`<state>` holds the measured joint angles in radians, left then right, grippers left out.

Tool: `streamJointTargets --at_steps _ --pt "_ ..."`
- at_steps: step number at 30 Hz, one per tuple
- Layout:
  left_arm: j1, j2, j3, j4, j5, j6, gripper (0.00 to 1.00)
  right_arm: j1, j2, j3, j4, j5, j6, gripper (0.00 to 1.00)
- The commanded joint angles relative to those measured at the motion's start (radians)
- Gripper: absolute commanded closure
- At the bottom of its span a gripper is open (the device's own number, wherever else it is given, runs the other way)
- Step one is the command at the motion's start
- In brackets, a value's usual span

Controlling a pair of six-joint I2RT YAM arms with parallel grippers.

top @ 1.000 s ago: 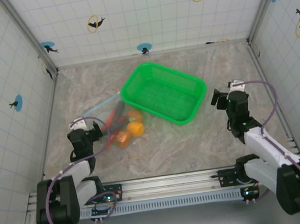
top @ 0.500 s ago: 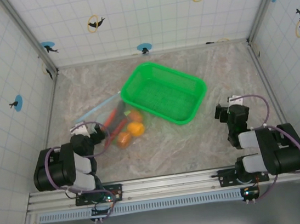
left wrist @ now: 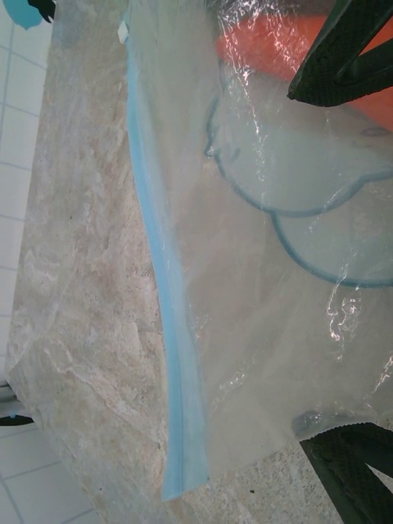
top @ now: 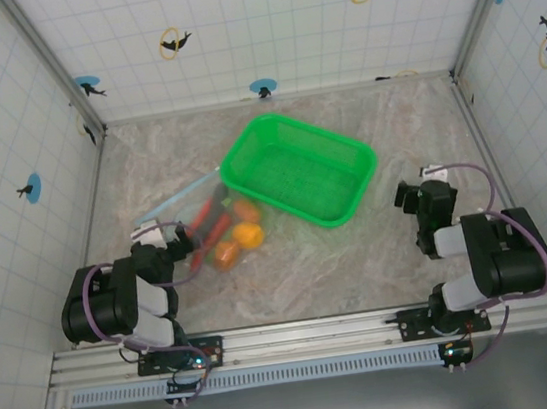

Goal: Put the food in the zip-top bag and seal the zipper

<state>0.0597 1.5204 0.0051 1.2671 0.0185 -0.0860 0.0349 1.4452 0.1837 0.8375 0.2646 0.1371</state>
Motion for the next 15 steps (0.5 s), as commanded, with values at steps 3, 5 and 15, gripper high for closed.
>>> streamJointTargets --at_steps 3,5,15 --pt "-0.005 0.001 -0.005 0.025 -0.015 0.02 0.03 0.003 0.038 -0.143 0.304 -0.233 -0.102 0.0" --pt "-0.004 0.001 -0.005 0.027 -0.016 0.02 0.03 0.004 0.116 -0.279 0.678 -0.192 -0.079 0.0" --pt "0.002 0.002 -0.005 0.029 -0.006 0.018 0.02 -0.001 0.075 -0.184 0.419 -0.16 -0.064 0.0"
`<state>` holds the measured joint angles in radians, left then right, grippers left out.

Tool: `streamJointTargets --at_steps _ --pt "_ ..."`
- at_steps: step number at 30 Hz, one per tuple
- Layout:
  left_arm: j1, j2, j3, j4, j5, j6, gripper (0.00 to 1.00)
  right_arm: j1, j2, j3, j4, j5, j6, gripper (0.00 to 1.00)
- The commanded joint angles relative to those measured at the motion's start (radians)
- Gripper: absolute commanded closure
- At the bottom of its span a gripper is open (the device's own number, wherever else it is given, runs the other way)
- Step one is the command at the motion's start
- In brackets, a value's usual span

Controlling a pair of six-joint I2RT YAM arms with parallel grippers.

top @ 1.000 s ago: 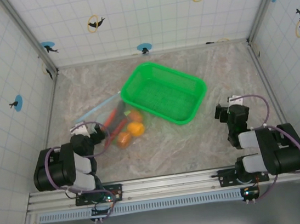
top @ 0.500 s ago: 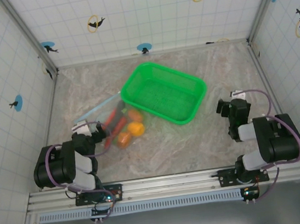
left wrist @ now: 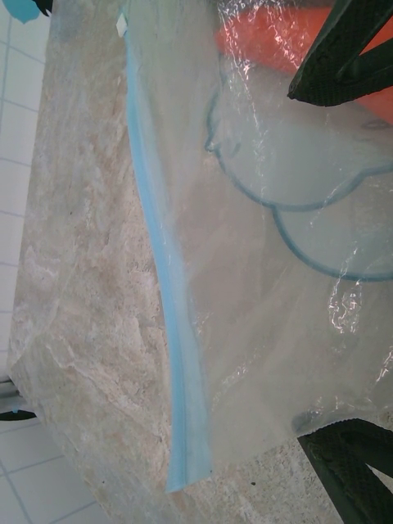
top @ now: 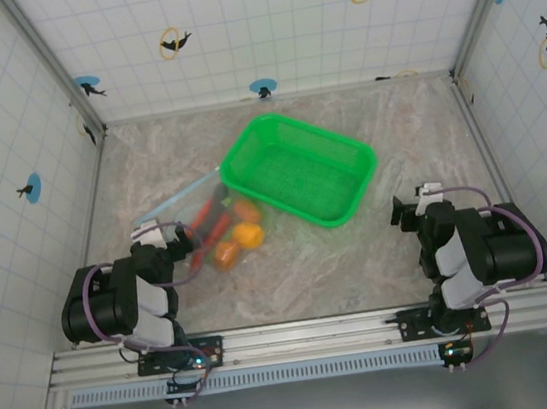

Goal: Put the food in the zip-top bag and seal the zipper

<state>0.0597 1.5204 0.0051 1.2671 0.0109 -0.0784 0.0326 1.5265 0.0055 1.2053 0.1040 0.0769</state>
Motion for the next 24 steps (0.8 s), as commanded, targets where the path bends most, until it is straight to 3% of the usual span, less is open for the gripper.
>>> streamJointTargets --at_steps 1,13,19,24 --pt "0.003 0.003 -0.004 0.029 0.001 0.011 0.02 0.0 -0.009 -0.002 0.037 0.002 -0.003 0.0" --pt "0.009 -0.001 -0.013 0.038 0.057 0.02 0.02 -0.017 -0.005 -0.003 0.049 -0.031 -0.002 0.0" --pt "-0.016 -0.001 -0.005 0.022 -0.062 0.006 0.02 -0.02 -0.003 -0.003 0.049 -0.035 -0.002 0.0" --pt "-0.015 0.002 -0.004 0.021 -0.045 -0.001 0.02 -0.023 -0.002 -0.001 0.047 -0.041 -0.001 0.0"
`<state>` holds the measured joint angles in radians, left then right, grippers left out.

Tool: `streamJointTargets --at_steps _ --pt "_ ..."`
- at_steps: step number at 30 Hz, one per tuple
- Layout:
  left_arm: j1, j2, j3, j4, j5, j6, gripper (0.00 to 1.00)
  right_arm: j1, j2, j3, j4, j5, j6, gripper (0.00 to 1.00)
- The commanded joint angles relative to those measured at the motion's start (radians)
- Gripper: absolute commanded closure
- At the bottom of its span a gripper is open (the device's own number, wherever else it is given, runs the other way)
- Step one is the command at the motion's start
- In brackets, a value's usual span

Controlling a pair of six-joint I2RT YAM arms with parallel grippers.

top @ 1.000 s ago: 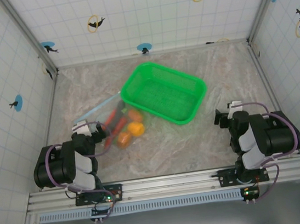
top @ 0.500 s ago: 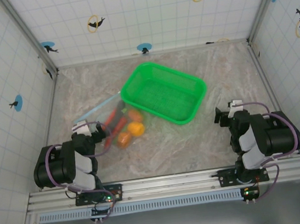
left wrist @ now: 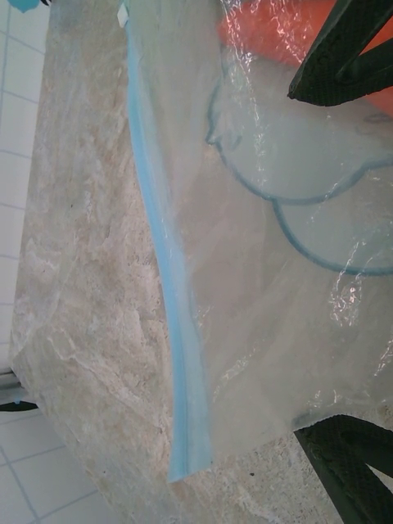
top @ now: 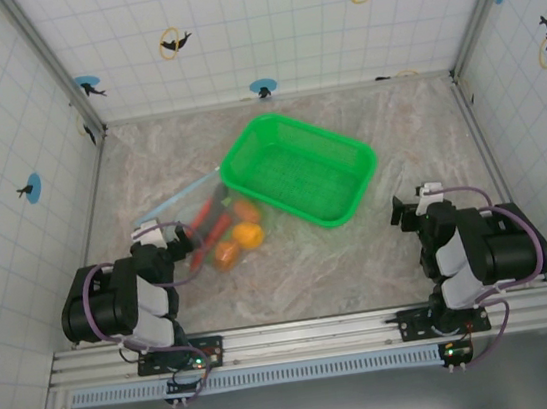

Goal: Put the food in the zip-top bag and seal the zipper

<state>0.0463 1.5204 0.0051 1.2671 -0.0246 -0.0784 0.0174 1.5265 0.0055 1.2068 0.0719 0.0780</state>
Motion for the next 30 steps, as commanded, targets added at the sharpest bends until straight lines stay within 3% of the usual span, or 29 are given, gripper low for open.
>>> streamJointTargets --at_steps 1,30 --pt "0.008 0.003 -0.001 0.018 0.023 0.001 0.02 -0.01 -0.002 -0.001 0.046 -0.011 0.0 0.0" --pt "-0.007 -0.001 -0.005 0.023 -0.007 0.014 0.03 0.004 -0.003 -0.002 0.044 0.009 -0.011 0.0"
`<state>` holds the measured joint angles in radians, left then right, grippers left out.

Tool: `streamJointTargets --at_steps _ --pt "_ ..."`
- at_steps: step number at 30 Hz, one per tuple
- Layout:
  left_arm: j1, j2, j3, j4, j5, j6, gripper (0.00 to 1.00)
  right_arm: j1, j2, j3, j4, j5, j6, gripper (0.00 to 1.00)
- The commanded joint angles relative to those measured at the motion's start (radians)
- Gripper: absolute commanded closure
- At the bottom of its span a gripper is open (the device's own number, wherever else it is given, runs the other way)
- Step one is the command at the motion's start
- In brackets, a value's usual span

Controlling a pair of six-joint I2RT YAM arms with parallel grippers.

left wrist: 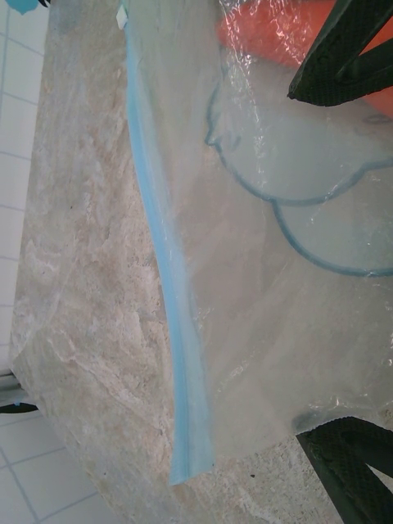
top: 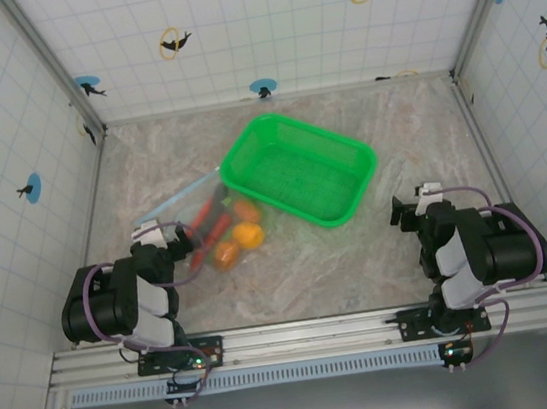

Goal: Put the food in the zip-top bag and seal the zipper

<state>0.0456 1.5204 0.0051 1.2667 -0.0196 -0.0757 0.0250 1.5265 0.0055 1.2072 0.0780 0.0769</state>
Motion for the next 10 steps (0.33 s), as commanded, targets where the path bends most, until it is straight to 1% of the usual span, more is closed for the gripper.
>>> streamJointTargets --at_steps 1,10 --pt "-0.006 -0.001 -0.005 0.022 -0.011 0.011 0.02 -0.004 -0.003 -0.002 0.044 0.002 -0.008 0.0" --pt "-0.004 0.0 -0.005 0.021 -0.007 0.011 0.02 -0.005 -0.003 0.0 0.042 0.0 -0.008 0.0"
